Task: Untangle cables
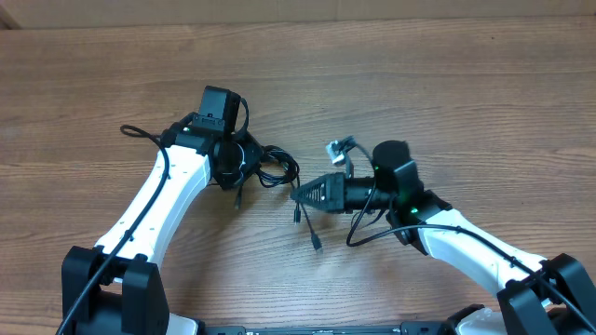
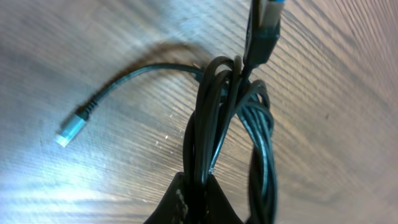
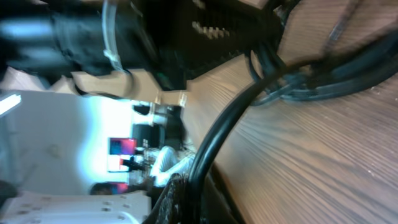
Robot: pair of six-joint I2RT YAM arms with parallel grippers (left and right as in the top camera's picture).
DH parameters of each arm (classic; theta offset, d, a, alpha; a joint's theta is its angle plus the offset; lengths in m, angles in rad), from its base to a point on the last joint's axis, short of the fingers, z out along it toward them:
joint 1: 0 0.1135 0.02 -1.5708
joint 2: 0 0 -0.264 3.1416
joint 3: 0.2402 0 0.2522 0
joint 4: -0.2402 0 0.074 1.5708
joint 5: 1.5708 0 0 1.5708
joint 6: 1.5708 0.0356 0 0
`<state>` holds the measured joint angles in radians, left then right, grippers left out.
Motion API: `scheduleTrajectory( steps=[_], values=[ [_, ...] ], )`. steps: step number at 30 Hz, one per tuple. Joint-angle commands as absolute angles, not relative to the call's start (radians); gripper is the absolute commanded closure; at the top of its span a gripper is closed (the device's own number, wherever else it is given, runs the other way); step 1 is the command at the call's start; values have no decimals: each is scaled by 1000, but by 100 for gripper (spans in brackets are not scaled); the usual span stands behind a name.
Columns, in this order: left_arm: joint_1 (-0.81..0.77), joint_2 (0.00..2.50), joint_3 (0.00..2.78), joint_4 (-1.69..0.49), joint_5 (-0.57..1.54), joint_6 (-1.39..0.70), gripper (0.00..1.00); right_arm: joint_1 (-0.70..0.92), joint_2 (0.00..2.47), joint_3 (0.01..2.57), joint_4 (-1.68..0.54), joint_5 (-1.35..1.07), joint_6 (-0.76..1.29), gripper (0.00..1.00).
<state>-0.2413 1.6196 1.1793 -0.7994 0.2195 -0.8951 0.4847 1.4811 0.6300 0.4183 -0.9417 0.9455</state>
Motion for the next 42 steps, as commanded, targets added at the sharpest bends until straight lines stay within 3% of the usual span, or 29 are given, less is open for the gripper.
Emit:
scheduleTrajectory(
  steps=[1, 13, 21, 42],
  values=[
    [-264, 1597, 1202, -792, 200, -665, 96, 450, 1459, 648, 510, -1009, 1067, 96],
    [-398, 1597, 1202, -742, 271, -516, 96, 397, 1459, 648, 566, -729, 1306, 96],
    [-402, 1597, 1202, -717, 356, -511, 96, 397, 1460, 648, 319, -459, 1309, 96],
    [-434, 1597, 1202, -428, 795, -425, 96, 422, 1465, 648, 178, -509, 1222, 96]
  ],
)
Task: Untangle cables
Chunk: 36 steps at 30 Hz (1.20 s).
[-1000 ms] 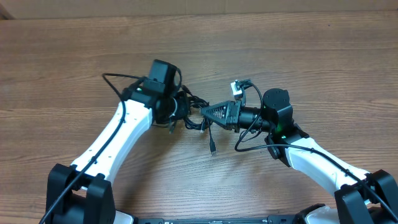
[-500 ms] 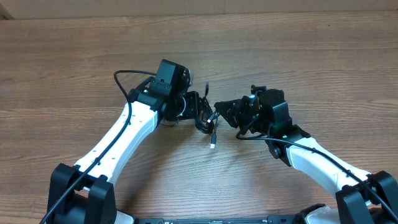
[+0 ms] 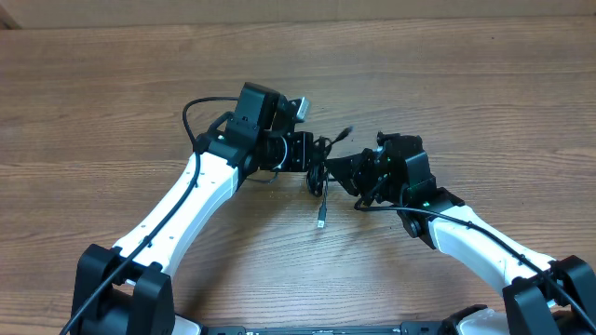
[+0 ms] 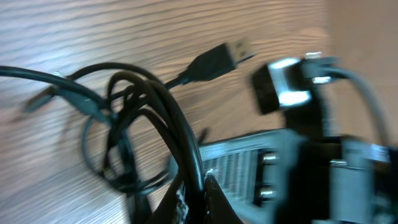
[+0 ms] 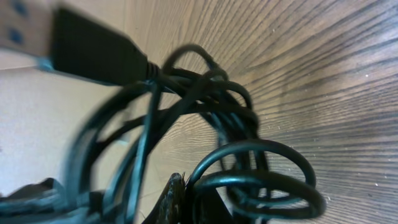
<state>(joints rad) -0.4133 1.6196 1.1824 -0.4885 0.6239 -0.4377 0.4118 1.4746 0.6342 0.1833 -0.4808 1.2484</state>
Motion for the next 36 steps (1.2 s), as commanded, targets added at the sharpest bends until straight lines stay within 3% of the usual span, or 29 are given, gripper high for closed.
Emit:
scheduleTrajectory(
  steps=[1, 15, 17, 19, 24, 28, 36],
  values=[
    [-441, 1597, 1202, -408, 815, -428, 95, 422, 1465, 648, 178, -509, 1222, 96],
    [-520, 1597, 1202, -369, 768, -503, 96, 421, 1465, 648, 297, -589, 1222, 96],
    [-511, 1597, 1202, -369, 742, -536, 96, 421, 1465, 648, 268, -589, 1222, 86],
    [-500, 1597, 1202, -371, 694, -583, 96, 421, 1465, 648, 219, -585, 1222, 69],
    [-455, 1597, 1202, -418, 550, -746, 96, 421, 1465, 648, 64, -546, 1175, 50],
    [-408, 1597, 1202, -565, 402, -938, 96, 420, 1465, 648, 2, -517, 1060, 26],
    [-373, 1597, 1202, -804, 256, -1165, 96, 411, 1464, 648, -18, -499, 1020, 15]
  ],
)
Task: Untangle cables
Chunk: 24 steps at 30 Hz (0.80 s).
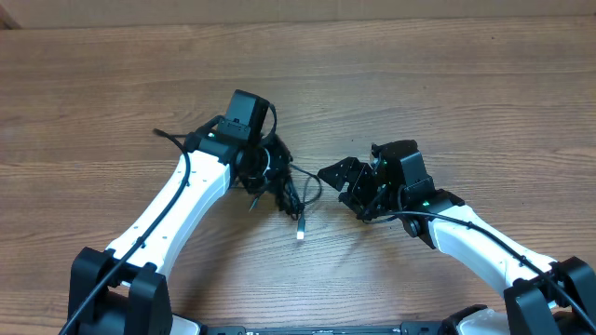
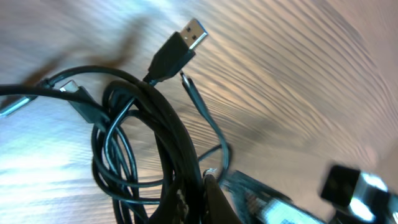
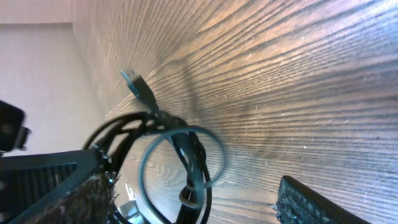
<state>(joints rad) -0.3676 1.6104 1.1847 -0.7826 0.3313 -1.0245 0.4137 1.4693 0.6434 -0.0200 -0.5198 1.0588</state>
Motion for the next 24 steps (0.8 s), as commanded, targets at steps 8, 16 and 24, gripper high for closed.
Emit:
scheduleTrajectory(
  steps=[8, 16, 24],
  values=[
    [-373, 1597, 1202, -924, 250, -1541, 95, 410, 1464, 648, -84, -504, 1018, 11],
    [-373, 1597, 1202, -944, 208, -1729, 96, 410, 1464, 648, -249, -594, 820, 11],
    [-373, 1597, 1202, -947, 171, -1724, 96, 410, 1464, 648, -333, -641, 754, 37]
  ],
)
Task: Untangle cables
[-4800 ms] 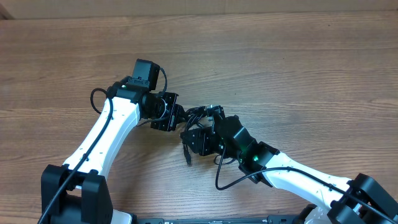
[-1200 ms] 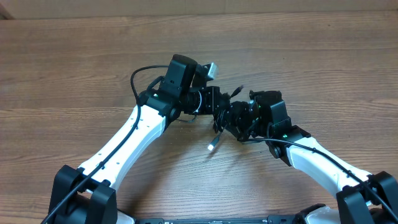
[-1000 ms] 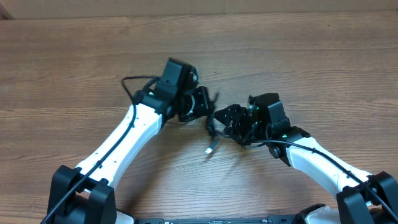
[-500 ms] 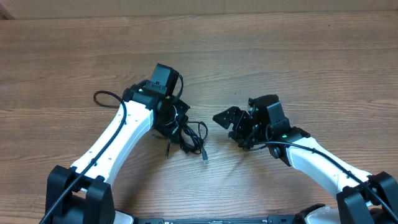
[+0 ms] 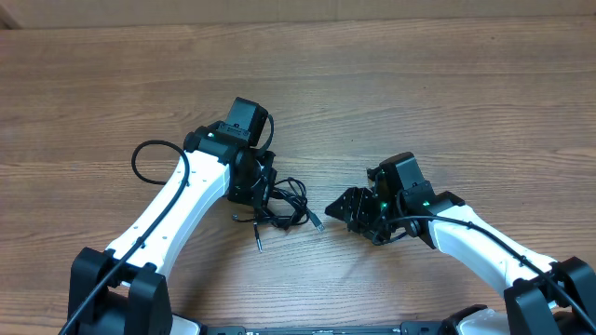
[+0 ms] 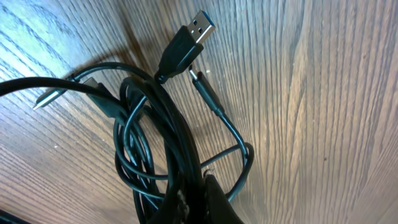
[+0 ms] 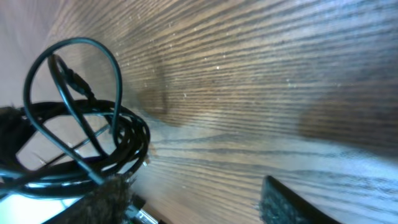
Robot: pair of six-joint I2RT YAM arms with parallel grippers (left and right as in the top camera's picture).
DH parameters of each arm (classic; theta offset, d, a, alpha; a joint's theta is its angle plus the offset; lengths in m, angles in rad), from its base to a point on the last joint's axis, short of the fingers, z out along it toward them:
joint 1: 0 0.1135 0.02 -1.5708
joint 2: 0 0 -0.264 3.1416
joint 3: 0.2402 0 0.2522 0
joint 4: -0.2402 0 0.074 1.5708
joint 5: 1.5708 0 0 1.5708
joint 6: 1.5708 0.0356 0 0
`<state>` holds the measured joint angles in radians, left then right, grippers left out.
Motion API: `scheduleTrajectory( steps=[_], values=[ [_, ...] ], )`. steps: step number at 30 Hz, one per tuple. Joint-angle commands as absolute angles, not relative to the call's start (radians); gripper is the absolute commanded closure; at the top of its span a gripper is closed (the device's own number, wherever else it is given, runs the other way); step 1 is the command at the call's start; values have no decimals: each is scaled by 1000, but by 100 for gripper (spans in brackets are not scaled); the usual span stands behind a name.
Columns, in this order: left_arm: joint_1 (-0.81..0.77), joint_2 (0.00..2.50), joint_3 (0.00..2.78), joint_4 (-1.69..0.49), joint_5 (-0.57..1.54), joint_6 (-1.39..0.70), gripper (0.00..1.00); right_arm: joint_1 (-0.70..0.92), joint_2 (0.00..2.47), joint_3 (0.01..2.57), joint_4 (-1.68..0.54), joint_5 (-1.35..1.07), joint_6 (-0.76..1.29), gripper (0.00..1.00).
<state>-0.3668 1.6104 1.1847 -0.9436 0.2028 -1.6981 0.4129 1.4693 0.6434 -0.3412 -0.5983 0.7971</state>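
Observation:
A tangle of thin black cables point(image 5: 284, 203) lies on the wooden table at mid-left. My left gripper point(image 5: 262, 192) is shut on the bundle; in the left wrist view point(image 6: 196, 186) the strands run up from between its fingers. A USB-A plug point(image 6: 189, 36), a small plug point(image 6: 203, 84) and a silver-tipped end point(image 6: 47, 99) stick out of the loops. To the right of the bundle my right gripper point(image 5: 337, 208) stands open and holds nothing. In the right wrist view point(image 7: 199, 202) the cable loops point(image 7: 87, 134) show at the upper left, beyond its left finger.
One loose cable end point(image 5: 317, 223) lies on the table between the bundle and my right gripper. A black cable loop point(image 5: 142, 164) hangs beside my left arm. Bare wooden table point(image 5: 447, 102) surrounds both arms.
My left gripper, still shut on the bundle, has shifted slightly toward the front, and the loops are now spread on the table. My right gripper, still open, has moved nearer the front edge.
At first both grippers were shut on cable, the right one holding a strand away from the left. Then they met at mid-table, both shut on the tangle. Later the right gripper had let go and stood open. Now only the left holds the bundle.

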Motion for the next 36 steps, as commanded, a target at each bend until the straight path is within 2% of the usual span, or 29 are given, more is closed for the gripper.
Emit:
scheduleTrajectory(
  steps=[1, 6, 8, 9, 11, 14, 21, 25, 31, 32, 36],
  values=[
    [-373, 1597, 1202, -947, 170, -1724, 96, 410, 1464, 648, -331, -649, 754, 37],
    [-373, 1597, 1202, -950, 156, -1724, 96, 410, 1464, 648, -291, -766, 755, 37],
    [-373, 1597, 1202, -961, 157, -1727, 96, 410, 1464, 648, -271, -815, 815, 47],
    [-373, 1597, 1202, -965, 157, -1733, 96, 410, 1465, 648, -273, -822, 876, 48],
    [-373, 1597, 1202, -969, 160, -1748, 96, 412, 1465, 647, -292, -814, 1018, 48],
    [-373, 1597, 1202, -974, 197, -1795, 96, 427, 1465, 647, -297, -748, 1210, 40],
    [-373, 1597, 1202, -1028, 273, -2007, 95, 501, 1465, 647, -277, -539, 1452, 42],
    [-373, 1597, 1202, -1047, 292, -2065, 96, 552, 1465, 647, -229, -411, 1550, 53],
    [-373, 1597, 1202, -1062, 294, -2059, 96, 566, 1465, 647, -139, -382, 1571, 91],
    [-373, 1597, 1202, -1067, 287, -2048, 96, 565, 1465, 647, -135, -381, 1571, 95],
    [-373, 1597, 1202, -1068, 245, -1922, 96, 566, 1465, 647, -136, -358, 1559, 96]
  ],
)
